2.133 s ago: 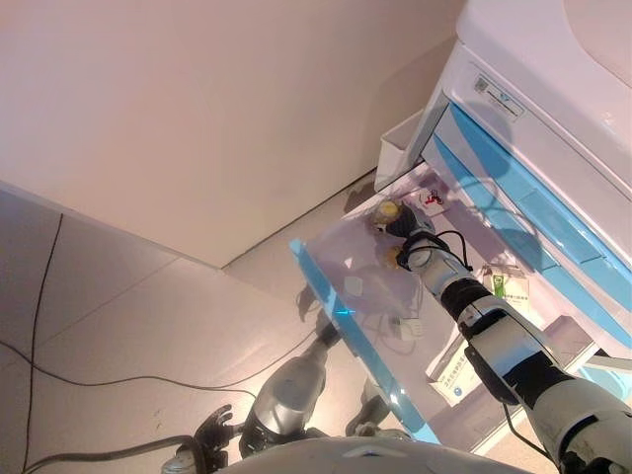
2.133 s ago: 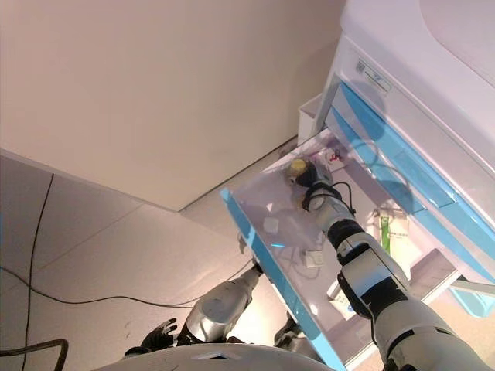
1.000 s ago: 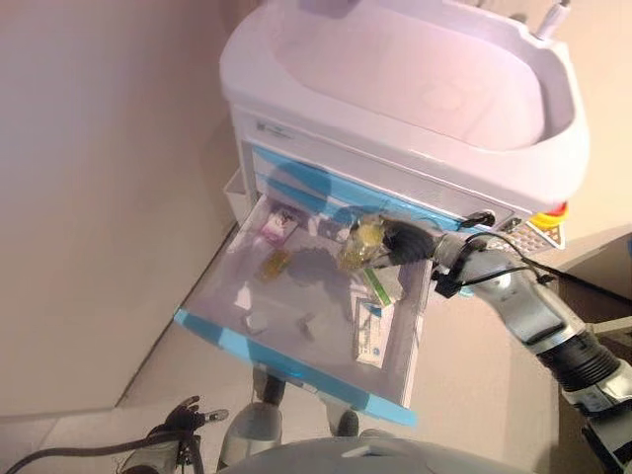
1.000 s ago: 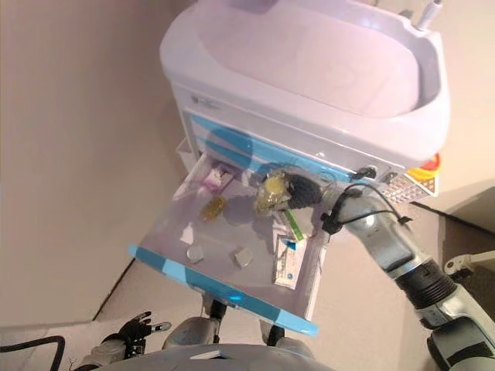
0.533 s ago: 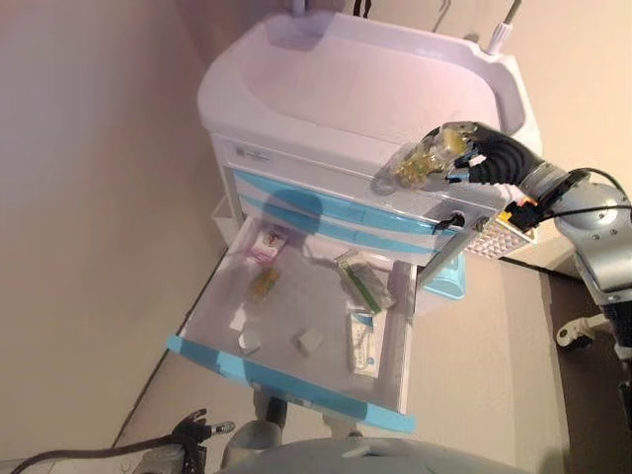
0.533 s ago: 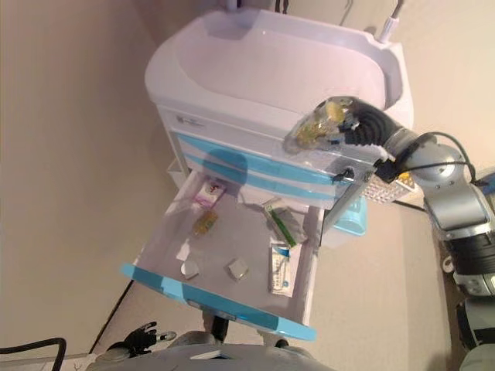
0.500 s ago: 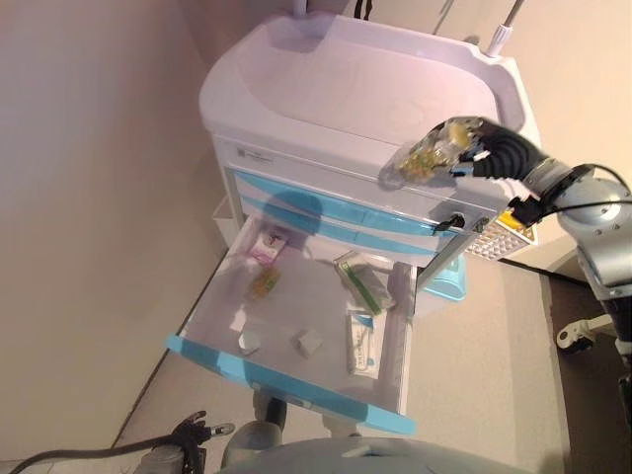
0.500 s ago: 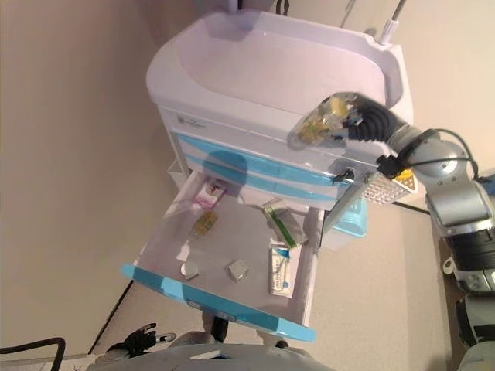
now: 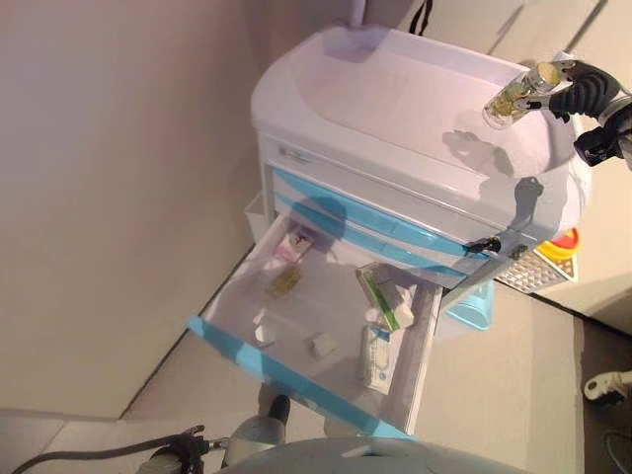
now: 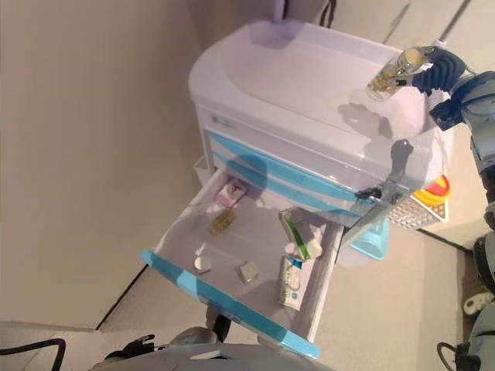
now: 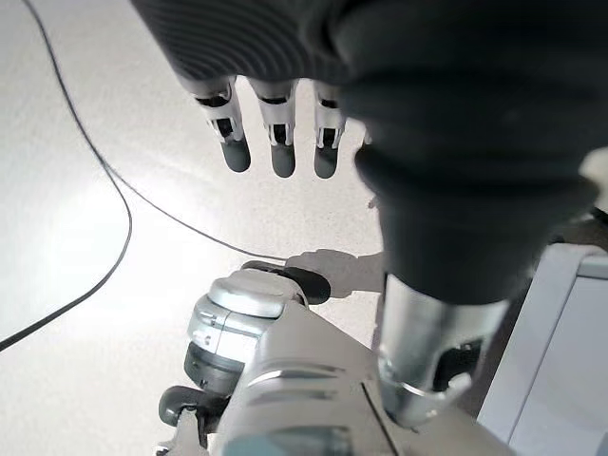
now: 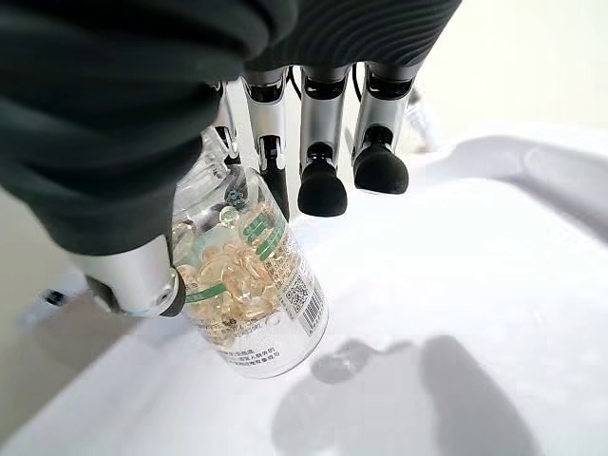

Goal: Open the drawer and pick up the medicine

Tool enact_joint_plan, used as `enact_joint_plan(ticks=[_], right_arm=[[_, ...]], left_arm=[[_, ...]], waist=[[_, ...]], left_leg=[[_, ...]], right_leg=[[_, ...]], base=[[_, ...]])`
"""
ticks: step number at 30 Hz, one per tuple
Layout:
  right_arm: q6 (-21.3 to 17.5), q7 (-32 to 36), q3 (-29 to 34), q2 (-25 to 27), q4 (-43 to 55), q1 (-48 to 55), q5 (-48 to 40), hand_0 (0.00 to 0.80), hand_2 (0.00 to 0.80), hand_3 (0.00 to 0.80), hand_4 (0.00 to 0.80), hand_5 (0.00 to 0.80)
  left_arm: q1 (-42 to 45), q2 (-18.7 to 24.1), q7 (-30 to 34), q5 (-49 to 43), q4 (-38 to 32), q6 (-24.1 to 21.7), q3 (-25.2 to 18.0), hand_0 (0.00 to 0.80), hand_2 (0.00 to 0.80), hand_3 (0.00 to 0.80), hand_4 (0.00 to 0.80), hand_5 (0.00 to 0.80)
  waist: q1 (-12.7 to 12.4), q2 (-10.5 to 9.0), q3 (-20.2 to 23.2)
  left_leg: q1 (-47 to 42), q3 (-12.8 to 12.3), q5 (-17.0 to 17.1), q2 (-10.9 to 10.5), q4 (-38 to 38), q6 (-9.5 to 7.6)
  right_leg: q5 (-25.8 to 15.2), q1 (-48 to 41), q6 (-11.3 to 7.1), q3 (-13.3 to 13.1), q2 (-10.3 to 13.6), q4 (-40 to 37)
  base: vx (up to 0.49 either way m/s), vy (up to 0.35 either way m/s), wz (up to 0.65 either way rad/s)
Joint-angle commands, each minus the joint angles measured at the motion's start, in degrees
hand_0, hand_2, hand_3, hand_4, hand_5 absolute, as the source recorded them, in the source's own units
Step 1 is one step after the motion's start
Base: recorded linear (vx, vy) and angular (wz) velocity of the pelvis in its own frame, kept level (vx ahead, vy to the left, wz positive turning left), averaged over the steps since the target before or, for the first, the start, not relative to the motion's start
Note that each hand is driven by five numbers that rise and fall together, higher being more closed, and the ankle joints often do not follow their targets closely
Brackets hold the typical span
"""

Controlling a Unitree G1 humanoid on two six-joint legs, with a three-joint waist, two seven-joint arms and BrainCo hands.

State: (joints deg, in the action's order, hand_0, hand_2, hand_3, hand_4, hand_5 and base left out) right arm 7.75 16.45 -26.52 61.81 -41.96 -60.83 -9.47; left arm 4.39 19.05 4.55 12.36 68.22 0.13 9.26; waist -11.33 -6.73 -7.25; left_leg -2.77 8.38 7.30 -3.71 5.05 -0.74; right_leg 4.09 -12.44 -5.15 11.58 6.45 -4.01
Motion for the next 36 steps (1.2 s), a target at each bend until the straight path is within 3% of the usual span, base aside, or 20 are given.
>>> enact_joint_plan(ticks=[1,11,26,27,28,36], right_arm=[[0.07,-0.76,-4.70,1.25,-2.92,-9.58,3.58,0.800,0.800,0.800,0.800,0.800],[0.75,3.58,-10.28,-1.39,-13.76,-13.70,12.19,0.800,0.800,0.800,0.800,0.800],[1.62,8.23,-10.30,-1.91,-16.20,-11.64,16.40,0.800,0.800,0.800,0.800,0.800],[1.50,8.22,-10.35,-2.10,-16.48,-11.52,16.60,0.477,0.477,0.477,0.477,0.477],[1.53,8.02,-10.40,-2.28,-16.42,-11.37,16.94,0.000,0.000,0.000,0.000,0.000],[2.46,9.69,-10.97,-2.04,-17.37,-11.47,17.98,0.000,0.000,0.000,0.000,0.000]], left_arm=[[1.66,3.74,0.42,0.46,-0.67,1.13,2.61,0.000,0.000,0.000,0.000,0.000],[2.69,4.62,0.58,0.52,-0.83,1.08,2.42,0.000,0.000,0.000,0.000,0.000],[3.71,4.63,0.73,0.02,-1.42,0.57,2.09,0.000,0.000,0.000,0.000,0.000],[3.61,4.64,0.69,0.05,-1.42,0.61,2.13,0.000,0.000,0.000,0.000,0.000],[3.57,4.57,0.57,0.09,-1.48,0.67,2.17,0.000,0.000,0.000,0.000,0.000],[3.32,4.56,0.54,0.43,-1.78,1.01,2.57,0.000,0.000,0.000,0.000,0.000]], waist=[[-3.03,-0.82,1.56],[-6.28,-0.97,0.61],[-6.88,-1.15,0.56],[-6.88,-1.13,0.58],[-6.85,-1.10,0.58],[-6.27,-0.80,0.93]], left_leg=[[-3.34,-2.26,-9.75,-0.36,-2.49,-0.88],[-3.35,0.34,-9.26,-0.77,-2.41,-1.20],[-4.07,0.87,-8.68,-0.62,-1.11,-0.99],[-4.10,0.79,-8.69,-0.55,-1.07,-0.96],[-4.12,0.70,-8.69,-0.49,-1.07,-0.93],[-4.30,0.23,-8.55,-0.41,-0.65,-0.81]], right_leg=[[-6.08,6.31,-1.30,0.20,1.45,3.62],[-5.73,5.47,-1.35,1.92,1.73,3.95],[-5.83,4.81,-1.63,1.89,1.52,3.05],[-5.82,4.80,-1.64,1.88,1.54,3.05],[-5.81,4.77,-1.65,1.83,1.58,3.03],[-5.96,4.94,-1.78,1.25,1.58,2.77]], base=[[0.049,0.025,0.13],[0.043,0.007,0.15],[0.003,-0.001,0.01],[0.000,0.000,0.00],[0.000,0.000,0.00],[0.000,0.000,0.00]])
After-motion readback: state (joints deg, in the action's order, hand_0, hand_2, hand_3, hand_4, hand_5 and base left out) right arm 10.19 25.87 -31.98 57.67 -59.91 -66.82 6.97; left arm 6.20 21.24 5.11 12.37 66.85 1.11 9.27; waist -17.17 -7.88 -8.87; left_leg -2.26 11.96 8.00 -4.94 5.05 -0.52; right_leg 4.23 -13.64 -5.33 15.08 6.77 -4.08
